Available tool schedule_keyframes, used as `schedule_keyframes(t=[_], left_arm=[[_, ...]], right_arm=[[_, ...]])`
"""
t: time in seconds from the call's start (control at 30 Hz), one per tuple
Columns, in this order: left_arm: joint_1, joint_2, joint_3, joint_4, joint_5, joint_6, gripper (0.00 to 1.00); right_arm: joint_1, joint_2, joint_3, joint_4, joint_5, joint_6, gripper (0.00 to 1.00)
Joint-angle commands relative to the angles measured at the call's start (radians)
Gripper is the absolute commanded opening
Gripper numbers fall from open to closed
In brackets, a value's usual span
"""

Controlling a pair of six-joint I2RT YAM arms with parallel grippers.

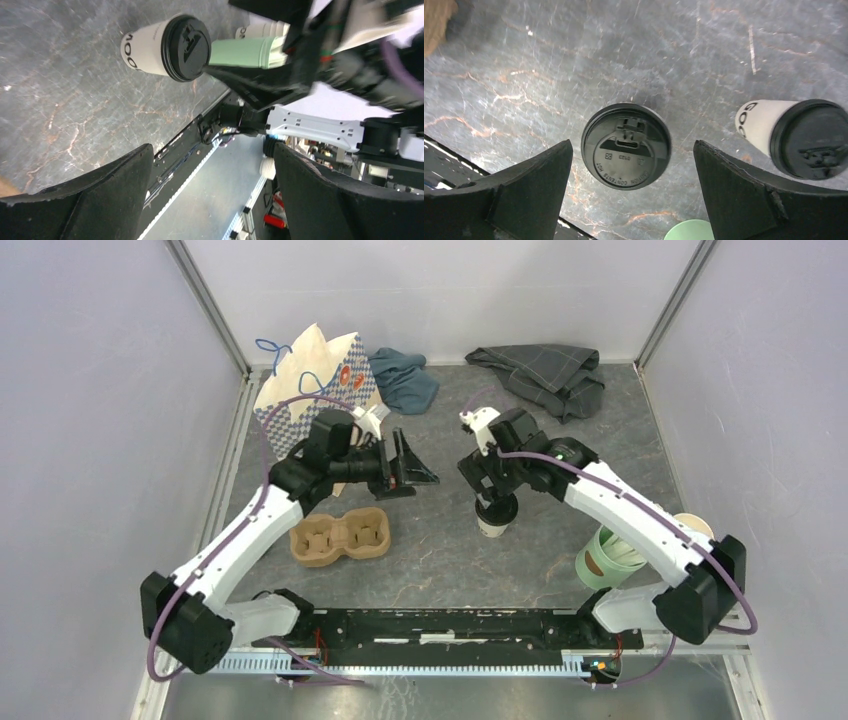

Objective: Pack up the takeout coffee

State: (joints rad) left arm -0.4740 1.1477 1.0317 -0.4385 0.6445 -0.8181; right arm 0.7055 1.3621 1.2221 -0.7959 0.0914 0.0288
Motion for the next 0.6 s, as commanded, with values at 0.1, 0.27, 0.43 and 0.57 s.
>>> schedule_keyframes(t=[0.1,0.27,0.43,0.57], left_arm=[[-0.179,0.169,0.052,0.175,-0.084,-0.070,0.94],[-0.237,0.341,0.116,0.236,-0.099,-0.076,0.87],[-0.242,0.462,0.158,0.274,-0.077,-0.090,0.79],[-0.242,0.528,0.169,0.283,-0.045,-0.099,0.75]], right_arm=[[-0.208,-0.151,-0.062,0.024,-0.219,-0.015,0.98],[-0.407,-0.181,-0.231,0.135,-0.519,-0.005,0.88],[-0.510,-0.168,-0.354,0.288,-0.747,0.100,0.77],[-0.557,-0.182,-0.437,0.384,-0.855,0.172,0.74]])
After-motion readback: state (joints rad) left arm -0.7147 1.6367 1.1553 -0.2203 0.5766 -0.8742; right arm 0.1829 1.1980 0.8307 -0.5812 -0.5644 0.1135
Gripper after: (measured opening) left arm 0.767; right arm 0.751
